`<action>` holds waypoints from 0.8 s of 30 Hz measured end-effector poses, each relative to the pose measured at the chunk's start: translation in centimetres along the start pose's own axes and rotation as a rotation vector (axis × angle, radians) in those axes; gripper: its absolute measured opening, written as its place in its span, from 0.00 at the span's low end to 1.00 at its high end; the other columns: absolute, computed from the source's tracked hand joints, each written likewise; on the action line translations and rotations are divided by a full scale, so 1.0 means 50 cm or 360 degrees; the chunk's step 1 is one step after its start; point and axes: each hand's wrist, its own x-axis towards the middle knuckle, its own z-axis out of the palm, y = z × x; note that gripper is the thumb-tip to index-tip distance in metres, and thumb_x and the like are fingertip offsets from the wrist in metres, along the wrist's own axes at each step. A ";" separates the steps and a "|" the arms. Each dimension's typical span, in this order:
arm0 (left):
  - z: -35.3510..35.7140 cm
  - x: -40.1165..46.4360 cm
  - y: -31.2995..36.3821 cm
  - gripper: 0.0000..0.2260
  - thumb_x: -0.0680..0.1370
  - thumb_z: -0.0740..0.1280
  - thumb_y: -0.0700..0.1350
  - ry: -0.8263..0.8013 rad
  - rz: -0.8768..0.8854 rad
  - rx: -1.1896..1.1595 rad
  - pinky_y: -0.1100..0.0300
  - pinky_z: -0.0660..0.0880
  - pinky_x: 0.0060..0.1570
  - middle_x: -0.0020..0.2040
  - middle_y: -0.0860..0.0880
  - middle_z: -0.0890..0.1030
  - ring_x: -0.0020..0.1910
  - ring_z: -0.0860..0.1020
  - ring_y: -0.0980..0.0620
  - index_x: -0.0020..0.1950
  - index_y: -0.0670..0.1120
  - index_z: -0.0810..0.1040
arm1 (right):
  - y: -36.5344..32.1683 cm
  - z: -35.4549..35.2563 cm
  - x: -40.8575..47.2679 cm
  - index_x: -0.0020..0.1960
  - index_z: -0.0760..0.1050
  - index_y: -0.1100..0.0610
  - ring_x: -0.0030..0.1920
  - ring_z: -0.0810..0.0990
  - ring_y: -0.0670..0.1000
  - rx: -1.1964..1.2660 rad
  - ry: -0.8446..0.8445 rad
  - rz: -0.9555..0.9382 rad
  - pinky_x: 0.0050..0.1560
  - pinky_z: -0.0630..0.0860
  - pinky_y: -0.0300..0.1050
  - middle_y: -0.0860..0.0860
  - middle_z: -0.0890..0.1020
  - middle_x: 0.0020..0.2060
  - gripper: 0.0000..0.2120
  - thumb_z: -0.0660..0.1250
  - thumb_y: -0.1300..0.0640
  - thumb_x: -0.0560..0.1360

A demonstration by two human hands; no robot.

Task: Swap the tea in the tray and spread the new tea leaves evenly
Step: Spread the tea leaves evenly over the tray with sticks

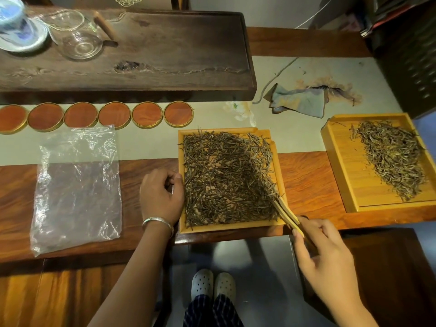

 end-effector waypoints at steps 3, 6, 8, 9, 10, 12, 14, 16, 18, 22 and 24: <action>-0.001 -0.001 -0.001 0.07 0.74 0.63 0.47 0.0007 -0.0002 0.0003 0.59 0.58 0.36 0.33 0.55 0.69 0.35 0.65 0.54 0.36 0.50 0.69 | -0.017 0.003 0.035 0.58 0.79 0.57 0.39 0.78 0.50 0.0044 0.0049 -0.0073 0.28 0.79 0.49 0.50 0.76 0.46 0.14 0.65 0.56 0.74; 0.000 0.000 -0.002 0.08 0.74 0.62 0.48 0.0004 -0.0010 0.0020 0.58 0.58 0.36 0.33 0.54 0.70 0.36 0.65 0.54 0.36 0.48 0.71 | -0.037 0.013 0.092 0.59 0.78 0.57 0.38 0.77 0.52 0.0013 0.0015 -0.0166 0.28 0.78 0.52 0.51 0.75 0.46 0.13 0.66 0.57 0.75; 0.000 0.000 -0.002 0.08 0.74 0.62 0.48 0.0001 -0.0017 0.0029 0.58 0.59 0.36 0.33 0.53 0.70 0.36 0.66 0.53 0.36 0.47 0.71 | -0.050 0.024 0.124 0.58 0.77 0.55 0.37 0.76 0.52 -0.0050 -0.0046 -0.0209 0.29 0.77 0.50 0.51 0.74 0.45 0.11 0.65 0.57 0.76; 0.000 0.000 -0.002 0.08 0.74 0.62 0.48 0.0000 -0.0018 0.0026 0.58 0.59 0.36 0.33 0.53 0.70 0.36 0.66 0.53 0.36 0.47 0.71 | -0.055 0.029 0.134 0.57 0.78 0.55 0.37 0.76 0.51 -0.0084 -0.0073 -0.0221 0.29 0.76 0.48 0.50 0.74 0.44 0.10 0.65 0.56 0.76; 0.000 -0.001 -0.003 0.08 0.74 0.62 0.48 -0.0001 -0.0019 0.0020 0.58 0.59 0.36 0.33 0.53 0.70 0.36 0.66 0.53 0.36 0.47 0.72 | -0.056 0.032 0.139 0.56 0.78 0.55 0.37 0.76 0.51 -0.0111 -0.0091 -0.0223 0.29 0.75 0.47 0.50 0.74 0.44 0.10 0.66 0.56 0.76; 0.000 -0.001 -0.002 0.08 0.74 0.62 0.48 -0.0003 -0.0023 0.0012 0.58 0.59 0.36 0.33 0.54 0.70 0.36 0.66 0.53 0.36 0.47 0.71 | -0.050 0.035 0.140 0.55 0.78 0.56 0.37 0.76 0.52 -0.0128 -0.0102 -0.0176 0.29 0.74 0.46 0.51 0.73 0.43 0.09 0.66 0.57 0.76; 0.000 0.000 -0.001 0.08 0.74 0.62 0.48 -0.0014 -0.0031 0.0008 0.58 0.59 0.36 0.33 0.54 0.70 0.36 0.66 0.53 0.36 0.47 0.71 | -0.038 0.031 0.136 0.55 0.78 0.57 0.36 0.76 0.53 -0.0121 -0.0075 -0.0126 0.29 0.74 0.46 0.51 0.73 0.44 0.09 0.66 0.58 0.76; 0.000 -0.001 0.000 0.08 0.74 0.62 0.49 -0.0020 -0.0037 0.0009 0.58 0.59 0.36 0.33 0.54 0.70 0.36 0.66 0.53 0.36 0.48 0.71 | -0.035 0.029 0.132 0.55 0.78 0.57 0.35 0.76 0.52 -0.0116 -0.0050 -0.0122 0.27 0.74 0.46 0.51 0.73 0.44 0.09 0.66 0.58 0.76; -0.001 -0.001 0.000 0.08 0.74 0.62 0.48 -0.0016 -0.0047 0.0006 0.58 0.60 0.37 0.33 0.54 0.70 0.36 0.67 0.53 0.36 0.47 0.71 | -0.044 0.032 0.129 0.55 0.78 0.56 0.35 0.76 0.52 -0.0093 -0.0064 -0.0154 0.27 0.76 0.49 0.50 0.73 0.45 0.09 0.65 0.57 0.76; -0.002 -0.001 0.000 0.08 0.74 0.62 0.48 -0.0017 -0.0041 -0.0002 0.58 0.60 0.37 0.33 0.55 0.70 0.36 0.67 0.52 0.36 0.48 0.71 | -0.062 0.044 0.129 0.57 0.77 0.55 0.37 0.77 0.54 -0.0116 -0.0137 -0.0138 0.30 0.77 0.50 0.51 0.74 0.46 0.11 0.65 0.56 0.76; -0.001 -0.001 0.000 0.08 0.74 0.62 0.48 -0.0018 -0.0038 -0.0003 0.58 0.60 0.37 0.33 0.55 0.70 0.36 0.67 0.53 0.36 0.48 0.71 | -0.062 0.042 0.130 0.57 0.77 0.57 0.39 0.78 0.55 -0.0123 -0.0121 -0.0076 0.31 0.78 0.50 0.52 0.74 0.47 0.11 0.65 0.57 0.76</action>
